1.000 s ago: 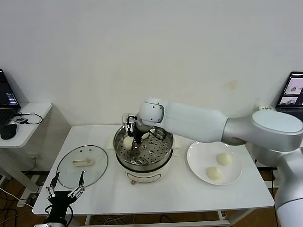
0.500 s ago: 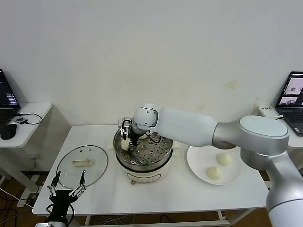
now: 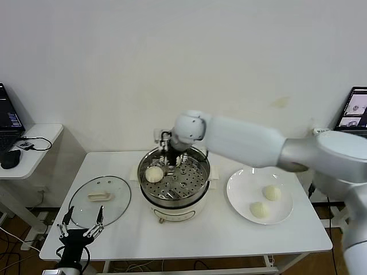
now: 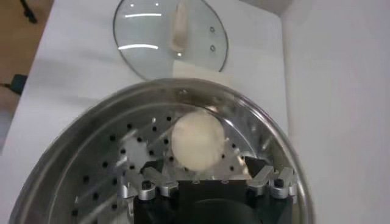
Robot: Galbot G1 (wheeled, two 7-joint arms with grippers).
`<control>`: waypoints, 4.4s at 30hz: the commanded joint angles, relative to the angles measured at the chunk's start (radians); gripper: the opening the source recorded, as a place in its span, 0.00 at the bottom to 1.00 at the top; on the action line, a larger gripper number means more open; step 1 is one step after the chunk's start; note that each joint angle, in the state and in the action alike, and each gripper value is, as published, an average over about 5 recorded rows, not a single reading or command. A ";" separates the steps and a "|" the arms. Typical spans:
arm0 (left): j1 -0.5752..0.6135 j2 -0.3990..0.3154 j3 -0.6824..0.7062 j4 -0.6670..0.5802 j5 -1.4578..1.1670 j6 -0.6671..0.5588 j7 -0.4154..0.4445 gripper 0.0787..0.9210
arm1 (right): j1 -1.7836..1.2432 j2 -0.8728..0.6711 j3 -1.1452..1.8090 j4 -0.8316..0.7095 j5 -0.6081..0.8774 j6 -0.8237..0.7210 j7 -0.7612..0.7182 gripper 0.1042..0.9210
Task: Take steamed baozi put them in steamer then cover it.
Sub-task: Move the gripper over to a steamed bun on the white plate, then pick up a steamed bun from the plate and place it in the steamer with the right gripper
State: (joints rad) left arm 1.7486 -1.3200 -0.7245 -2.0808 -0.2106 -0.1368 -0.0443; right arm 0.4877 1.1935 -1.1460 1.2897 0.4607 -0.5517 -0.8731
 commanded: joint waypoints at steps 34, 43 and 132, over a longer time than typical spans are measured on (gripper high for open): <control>0.008 -0.016 0.024 0.009 0.051 0.010 -0.001 0.88 | -0.585 -0.711 0.318 0.209 -0.626 0.319 -0.202 0.88; 0.012 -0.018 0.009 0.017 0.046 0.005 -0.001 0.88 | -0.628 -0.627 0.349 0.160 -0.620 0.292 -0.157 0.88; 0.000 -0.021 -0.034 0.001 0.014 -0.002 -0.003 0.88 | 0.003 0.037 -0.158 0.112 -0.443 0.656 -0.076 0.61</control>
State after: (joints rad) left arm 1.7495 -1.3395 -0.7584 -2.0819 -0.1948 -0.1380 -0.0477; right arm 0.5042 1.1512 -1.2369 1.4228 0.1331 -0.0642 -0.9704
